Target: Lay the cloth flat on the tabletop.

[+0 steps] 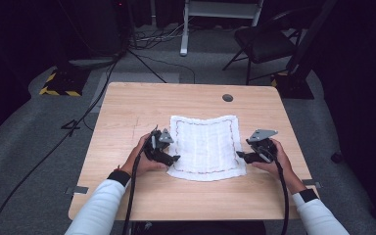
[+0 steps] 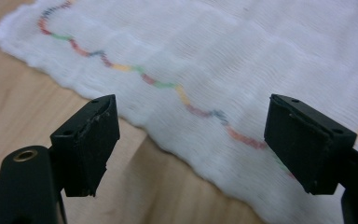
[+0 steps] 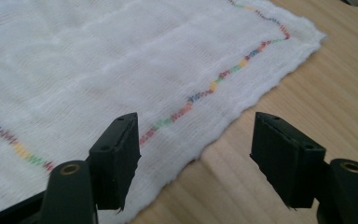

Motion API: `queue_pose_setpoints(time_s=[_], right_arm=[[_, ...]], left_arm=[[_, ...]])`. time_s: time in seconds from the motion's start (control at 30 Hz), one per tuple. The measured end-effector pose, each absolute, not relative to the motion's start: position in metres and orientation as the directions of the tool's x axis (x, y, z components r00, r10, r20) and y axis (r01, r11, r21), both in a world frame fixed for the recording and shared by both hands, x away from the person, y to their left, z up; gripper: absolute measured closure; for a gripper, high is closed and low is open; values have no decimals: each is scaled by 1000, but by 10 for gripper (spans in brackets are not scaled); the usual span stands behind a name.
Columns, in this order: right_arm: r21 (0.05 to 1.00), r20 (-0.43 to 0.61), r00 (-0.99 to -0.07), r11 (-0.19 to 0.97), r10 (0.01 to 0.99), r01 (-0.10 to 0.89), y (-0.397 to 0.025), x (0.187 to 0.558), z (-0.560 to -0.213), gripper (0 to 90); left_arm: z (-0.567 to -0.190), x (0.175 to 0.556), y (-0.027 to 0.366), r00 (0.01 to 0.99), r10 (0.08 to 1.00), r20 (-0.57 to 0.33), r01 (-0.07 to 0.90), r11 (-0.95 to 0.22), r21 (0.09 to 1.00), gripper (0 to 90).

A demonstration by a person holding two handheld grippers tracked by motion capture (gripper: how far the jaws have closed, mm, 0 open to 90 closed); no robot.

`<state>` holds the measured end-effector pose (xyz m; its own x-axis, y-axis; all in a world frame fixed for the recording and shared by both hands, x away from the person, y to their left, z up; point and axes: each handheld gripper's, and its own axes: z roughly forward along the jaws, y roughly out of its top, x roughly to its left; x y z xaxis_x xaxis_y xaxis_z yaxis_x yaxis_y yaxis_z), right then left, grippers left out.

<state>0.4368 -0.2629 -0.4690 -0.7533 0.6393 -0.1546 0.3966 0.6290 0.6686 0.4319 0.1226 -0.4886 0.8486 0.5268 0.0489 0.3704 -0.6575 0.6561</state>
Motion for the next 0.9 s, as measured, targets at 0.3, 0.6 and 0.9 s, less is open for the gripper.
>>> queue_pose_setpoints(time_s=[0.3,0.6,0.9], right_arm=[[653,-149,-779,652,609,385,-270,408,-487,337],[677,-69,-760,590,646,440,-294,393,-491,321],[669,-67,-751,588,657,455,-305,373,-490,321]], left_arm=[[-496,413,136,845,535,-9,414,-642,645,172],[-496,394,133,848,530,-19,415,-641,646,177],[-496,367,128,855,518,-21,409,-650,641,178]])
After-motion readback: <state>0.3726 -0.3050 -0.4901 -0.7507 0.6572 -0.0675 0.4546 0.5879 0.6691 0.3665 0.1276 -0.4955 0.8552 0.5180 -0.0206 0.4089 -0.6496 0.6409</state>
